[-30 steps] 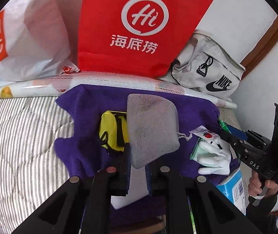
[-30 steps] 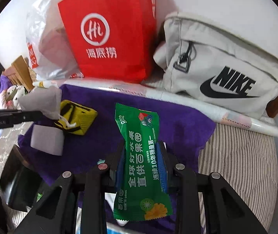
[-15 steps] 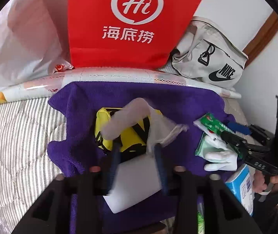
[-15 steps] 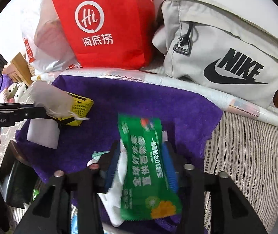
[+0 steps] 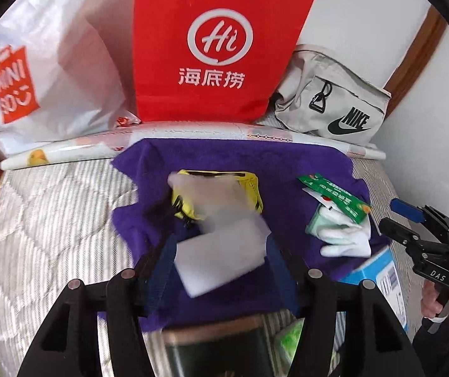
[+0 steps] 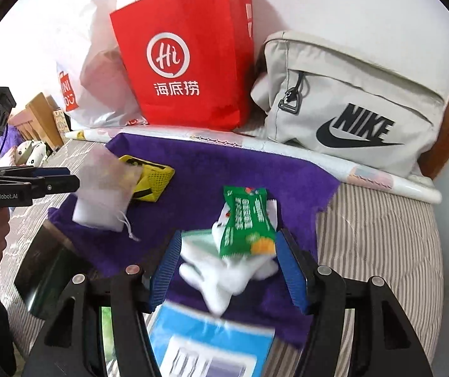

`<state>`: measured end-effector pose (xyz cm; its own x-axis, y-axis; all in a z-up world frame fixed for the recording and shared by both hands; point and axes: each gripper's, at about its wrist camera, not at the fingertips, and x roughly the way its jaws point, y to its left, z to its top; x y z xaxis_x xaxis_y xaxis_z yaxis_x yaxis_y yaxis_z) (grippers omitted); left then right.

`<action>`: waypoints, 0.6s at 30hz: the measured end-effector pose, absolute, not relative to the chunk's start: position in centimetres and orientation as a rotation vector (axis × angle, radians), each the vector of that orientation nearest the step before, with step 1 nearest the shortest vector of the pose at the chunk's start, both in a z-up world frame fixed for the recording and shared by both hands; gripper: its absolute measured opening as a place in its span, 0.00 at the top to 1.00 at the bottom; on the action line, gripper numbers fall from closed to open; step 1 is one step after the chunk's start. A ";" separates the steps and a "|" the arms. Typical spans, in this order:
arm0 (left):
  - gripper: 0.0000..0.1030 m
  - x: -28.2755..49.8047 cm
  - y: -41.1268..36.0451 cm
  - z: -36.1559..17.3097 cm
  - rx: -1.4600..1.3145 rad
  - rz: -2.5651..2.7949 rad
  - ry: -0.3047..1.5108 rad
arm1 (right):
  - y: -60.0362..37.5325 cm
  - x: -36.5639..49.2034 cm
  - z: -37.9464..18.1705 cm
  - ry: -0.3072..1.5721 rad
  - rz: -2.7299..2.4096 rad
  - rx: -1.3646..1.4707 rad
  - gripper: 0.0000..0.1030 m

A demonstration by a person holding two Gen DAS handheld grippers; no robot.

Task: Organize soft objects
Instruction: 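Release the mesh bag on the towel with the left tool while the right tool releases the packet, then withdraw both tools from the towel toward the items on the mattress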

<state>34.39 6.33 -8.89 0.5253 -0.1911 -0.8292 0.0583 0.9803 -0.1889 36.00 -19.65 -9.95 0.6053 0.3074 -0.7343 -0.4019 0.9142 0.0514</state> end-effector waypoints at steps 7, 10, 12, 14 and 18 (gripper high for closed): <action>0.44 29.3 6.4 -6.3 -0.116 -0.121 0.952 | -21.0 30.5 -8.1 0.782 0.410 -0.062 0.40; 0.44 26.4 6.2 -5.4 -0.096 -0.112 0.912 | -21.5 28.1 -7.6 0.770 0.406 -0.042 0.40; 0.44 24.8 6.0 -5.0 -0.087 -0.111 0.893 | -21.7 26.4 -7.4 0.766 0.404 -0.032 0.40; 0.44 22.6 5.8 -4.7 -0.078 -0.111 0.870 | -21.7 24.6 -7.4 0.765 0.411 -0.030 0.40; 0.44 19.7 5.6 -5.2 -0.086 -0.109 0.869 | -21.5 21.2 -7.6 0.749 0.409 -0.048 0.40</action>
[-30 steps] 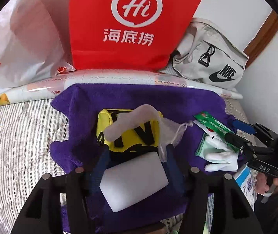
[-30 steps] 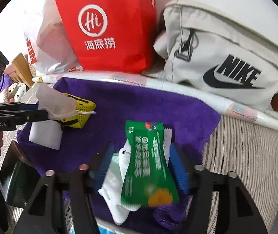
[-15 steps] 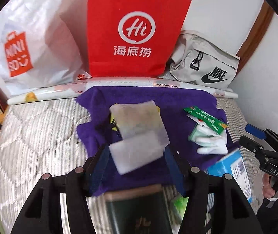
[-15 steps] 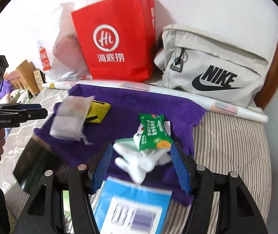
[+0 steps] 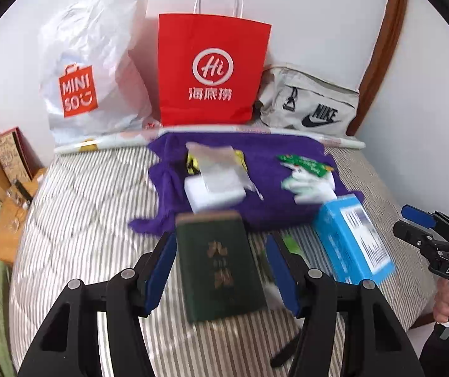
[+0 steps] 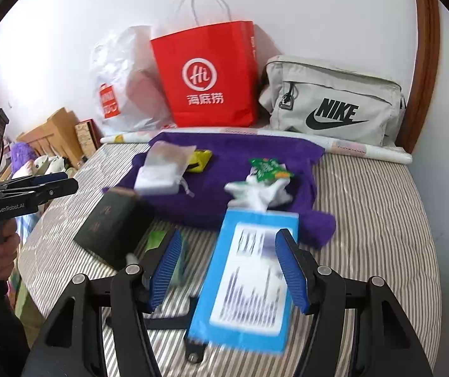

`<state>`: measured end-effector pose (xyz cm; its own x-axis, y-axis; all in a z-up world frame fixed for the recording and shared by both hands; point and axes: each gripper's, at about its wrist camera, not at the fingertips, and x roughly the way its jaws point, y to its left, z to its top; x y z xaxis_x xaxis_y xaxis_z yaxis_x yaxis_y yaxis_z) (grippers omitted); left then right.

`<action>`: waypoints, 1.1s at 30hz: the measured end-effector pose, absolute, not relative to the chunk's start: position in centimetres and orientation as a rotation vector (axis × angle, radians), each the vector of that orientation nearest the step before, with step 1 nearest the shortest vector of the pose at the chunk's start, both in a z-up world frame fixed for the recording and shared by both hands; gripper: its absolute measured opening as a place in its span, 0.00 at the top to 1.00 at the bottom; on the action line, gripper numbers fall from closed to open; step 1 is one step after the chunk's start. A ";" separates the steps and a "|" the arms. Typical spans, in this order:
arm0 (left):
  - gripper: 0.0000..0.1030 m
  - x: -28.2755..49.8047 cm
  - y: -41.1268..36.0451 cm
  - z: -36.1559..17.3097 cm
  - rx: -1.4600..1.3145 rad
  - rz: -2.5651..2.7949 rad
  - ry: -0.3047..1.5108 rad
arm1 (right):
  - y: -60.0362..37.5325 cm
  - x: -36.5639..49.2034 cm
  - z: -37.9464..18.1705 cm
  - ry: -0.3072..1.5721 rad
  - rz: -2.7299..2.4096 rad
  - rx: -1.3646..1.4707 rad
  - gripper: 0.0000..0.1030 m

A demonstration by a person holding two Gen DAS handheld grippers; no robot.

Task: Organize soft objects
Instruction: 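Withdraw both tools from the towel toward the items on the mattress, then grasp the black strap with the right tool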

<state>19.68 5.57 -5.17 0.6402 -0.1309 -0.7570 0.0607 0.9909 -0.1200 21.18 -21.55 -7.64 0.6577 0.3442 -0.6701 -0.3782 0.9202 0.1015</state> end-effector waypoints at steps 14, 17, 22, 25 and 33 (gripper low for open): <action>0.44 12.7 4.8 -9.2 -0.103 -0.148 0.891 | -20.4 12.7 -12.7 0.775 0.458 -0.086 0.43; 0.44 12.0 4.8 -10.2 -0.100 -0.156 0.898 | -19.7 12.5 -14.5 0.801 0.460 -0.116 0.48; 0.44 11.4 5.3 -11.6 -0.106 -0.171 0.912 | -18.9 13.6 -17.5 0.845 0.427 -0.136 0.53; 0.44 11.3 5.4 -12.3 -0.096 -0.168 0.921 | -18.6 14.2 -18.8 0.868 0.411 -0.155 0.61; 0.44 12.2 5.8 -13.7 -0.110 -0.188 0.943 | -17.5 15.2 -20.0 0.862 0.371 -0.162 0.66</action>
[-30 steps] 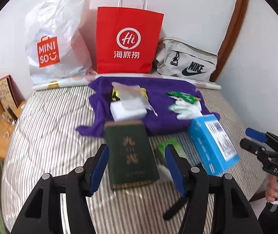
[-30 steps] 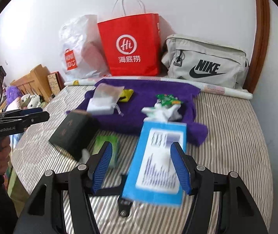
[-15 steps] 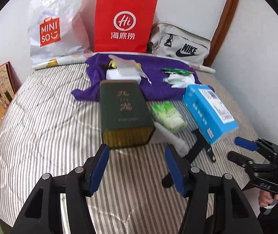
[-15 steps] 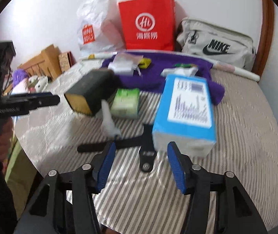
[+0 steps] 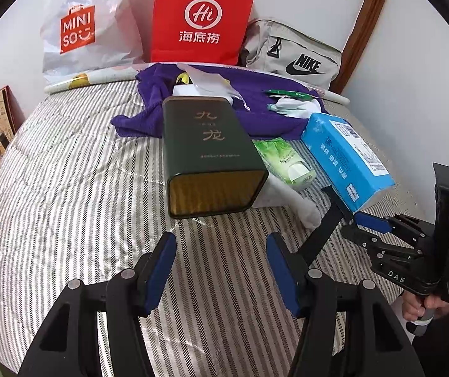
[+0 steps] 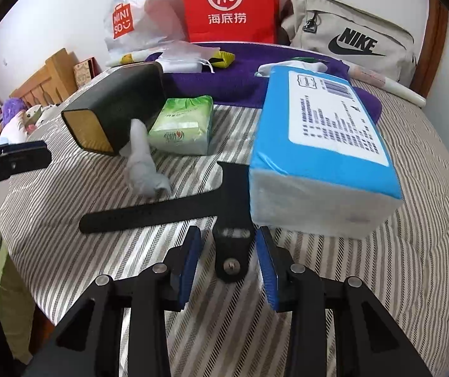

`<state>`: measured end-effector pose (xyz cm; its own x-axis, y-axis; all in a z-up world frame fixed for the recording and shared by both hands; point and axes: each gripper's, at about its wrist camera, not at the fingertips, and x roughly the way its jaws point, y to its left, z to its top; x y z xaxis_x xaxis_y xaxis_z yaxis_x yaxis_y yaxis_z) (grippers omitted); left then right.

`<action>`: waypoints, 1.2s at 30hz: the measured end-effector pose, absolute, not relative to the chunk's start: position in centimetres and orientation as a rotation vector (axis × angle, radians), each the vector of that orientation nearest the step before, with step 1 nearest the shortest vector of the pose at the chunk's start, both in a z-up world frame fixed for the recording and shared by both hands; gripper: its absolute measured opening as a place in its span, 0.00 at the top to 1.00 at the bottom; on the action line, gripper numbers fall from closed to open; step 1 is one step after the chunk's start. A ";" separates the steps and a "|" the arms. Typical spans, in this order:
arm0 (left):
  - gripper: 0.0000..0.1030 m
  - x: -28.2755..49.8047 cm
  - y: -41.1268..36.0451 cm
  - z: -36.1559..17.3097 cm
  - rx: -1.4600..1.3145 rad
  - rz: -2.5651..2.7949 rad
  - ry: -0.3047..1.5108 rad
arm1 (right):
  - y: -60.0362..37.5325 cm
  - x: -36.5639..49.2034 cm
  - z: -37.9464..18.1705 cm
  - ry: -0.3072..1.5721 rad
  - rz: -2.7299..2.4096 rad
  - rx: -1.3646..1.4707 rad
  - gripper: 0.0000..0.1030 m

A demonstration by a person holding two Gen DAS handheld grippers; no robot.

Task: Organize soft objects
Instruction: 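Grasp the black strap with the right tool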

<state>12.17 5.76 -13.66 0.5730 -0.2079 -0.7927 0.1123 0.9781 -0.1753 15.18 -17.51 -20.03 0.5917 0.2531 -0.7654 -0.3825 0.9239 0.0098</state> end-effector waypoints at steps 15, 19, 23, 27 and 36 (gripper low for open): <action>0.44 11.7 4.7 -14.4 -0.110 -0.213 0.957 | -19.9 11.4 -20.1 0.911 0.427 -0.198 0.67; 0.44 11.6 4.1 -14.2 -0.088 -0.217 0.951 | -19.3 12.2 -20.2 0.873 0.428 -0.180 0.59; 0.44 11.6 3.6 -14.2 -0.071 -0.244 0.949 | -19.1 12.6 -20.4 0.825 0.397 -0.188 0.72; 0.44 12.1 2.4 -14.7 -0.056 -0.292 0.961 | -19.7 12.9 -20.3 0.818 0.408 -0.158 0.80; 0.44 13.4 -1.2 -16.0 -0.087 -0.345 0.958 | -21.7 11.5 -19.9 0.817 0.400 -0.151 0.80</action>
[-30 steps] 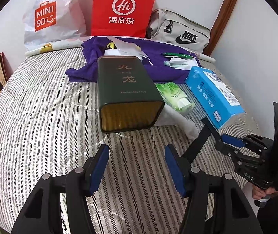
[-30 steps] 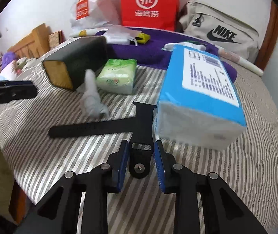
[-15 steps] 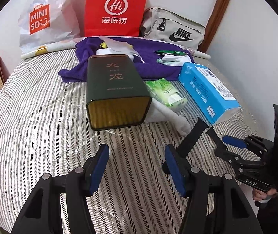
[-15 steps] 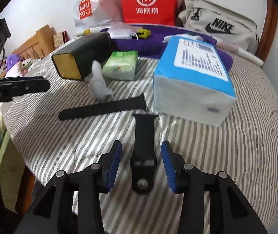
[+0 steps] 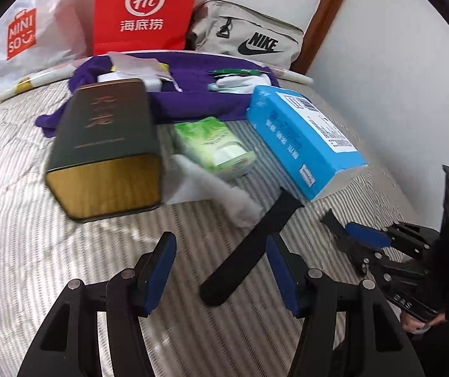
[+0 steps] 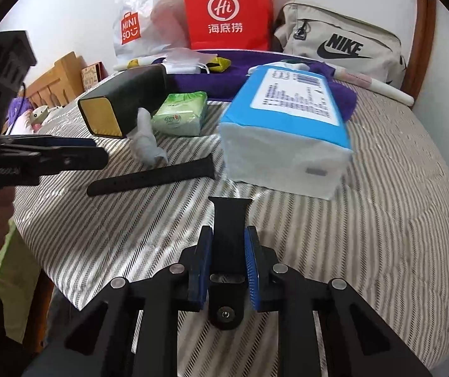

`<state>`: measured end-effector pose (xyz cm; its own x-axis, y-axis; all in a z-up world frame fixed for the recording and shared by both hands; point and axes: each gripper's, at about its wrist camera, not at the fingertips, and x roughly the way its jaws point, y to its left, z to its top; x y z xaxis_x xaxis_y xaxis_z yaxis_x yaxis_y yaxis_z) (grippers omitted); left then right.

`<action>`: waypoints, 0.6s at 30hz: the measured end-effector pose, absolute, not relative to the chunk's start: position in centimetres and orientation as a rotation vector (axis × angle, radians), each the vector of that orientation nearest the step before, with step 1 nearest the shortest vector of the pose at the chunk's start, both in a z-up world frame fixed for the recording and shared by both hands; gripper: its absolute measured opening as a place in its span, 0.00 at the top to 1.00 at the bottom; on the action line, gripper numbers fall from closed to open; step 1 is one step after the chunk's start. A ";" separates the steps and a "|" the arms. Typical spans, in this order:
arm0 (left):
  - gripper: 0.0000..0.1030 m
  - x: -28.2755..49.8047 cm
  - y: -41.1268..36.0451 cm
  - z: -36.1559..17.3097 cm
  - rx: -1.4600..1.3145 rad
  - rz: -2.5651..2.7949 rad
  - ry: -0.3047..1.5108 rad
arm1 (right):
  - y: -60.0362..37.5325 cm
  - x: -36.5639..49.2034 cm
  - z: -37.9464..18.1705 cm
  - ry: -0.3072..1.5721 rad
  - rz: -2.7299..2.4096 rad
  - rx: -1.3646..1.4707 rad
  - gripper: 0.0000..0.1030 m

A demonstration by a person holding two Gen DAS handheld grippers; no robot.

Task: Organize soft objects
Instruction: 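Grasp the black strap with the right tool, then grasp the white sock with the left tool while the right tool holds the black strap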

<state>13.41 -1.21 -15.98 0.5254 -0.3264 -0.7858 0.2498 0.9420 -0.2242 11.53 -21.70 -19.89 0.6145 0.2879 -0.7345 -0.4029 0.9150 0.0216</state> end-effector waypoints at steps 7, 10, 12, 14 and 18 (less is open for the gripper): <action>0.45 15.0 -3.0 -16.7 -0.106 -0.351 0.957 | -23.7 11.9 -20.2 0.828 0.361 -0.124 0.80; 0.45 15.5 -3.5 -16.9 -0.104 -0.336 0.950 | -23.9 12.0 -20.4 0.830 0.364 -0.116 0.80; 0.48 15.9 -3.6 -17.1 -0.103 -0.290 0.937 | -23.8 12.0 -20.4 0.828 0.367 -0.118 0.80; 0.52 16.2 -3.5 -17.4 -0.122 -0.273 0.935 | -23.9 12.1 -20.5 0.826 0.369 -0.116 0.80; 0.76 16.3 -3.1 -17.4 -0.149 -0.300 0.937 | -24.0 12.0 -20.4 0.826 0.363 -0.102 0.80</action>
